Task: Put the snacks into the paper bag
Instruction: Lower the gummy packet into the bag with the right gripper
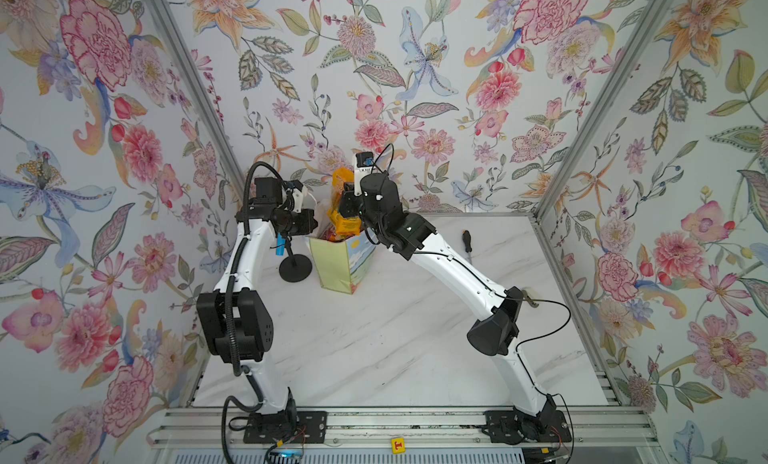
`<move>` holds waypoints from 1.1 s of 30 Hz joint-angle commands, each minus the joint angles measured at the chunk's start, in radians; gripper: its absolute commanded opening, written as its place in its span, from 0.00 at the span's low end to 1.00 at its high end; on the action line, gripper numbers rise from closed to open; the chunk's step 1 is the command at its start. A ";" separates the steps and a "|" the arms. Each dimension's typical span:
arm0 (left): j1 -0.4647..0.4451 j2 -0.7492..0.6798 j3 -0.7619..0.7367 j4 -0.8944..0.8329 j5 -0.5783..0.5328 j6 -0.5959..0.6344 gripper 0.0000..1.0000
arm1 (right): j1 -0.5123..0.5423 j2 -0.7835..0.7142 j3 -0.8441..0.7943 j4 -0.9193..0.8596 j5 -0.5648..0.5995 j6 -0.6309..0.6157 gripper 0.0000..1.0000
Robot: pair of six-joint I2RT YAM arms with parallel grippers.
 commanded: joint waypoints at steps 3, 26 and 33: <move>0.009 -0.057 -0.003 0.035 0.021 -0.010 0.03 | 0.020 0.030 0.063 0.210 0.094 0.009 0.00; 0.011 -0.054 -0.003 0.031 0.024 -0.008 0.03 | 0.062 -0.003 -0.190 0.205 0.113 0.109 0.21; 0.012 -0.053 -0.001 0.032 0.024 -0.007 0.03 | 0.038 -0.084 -0.188 0.214 0.073 0.069 0.40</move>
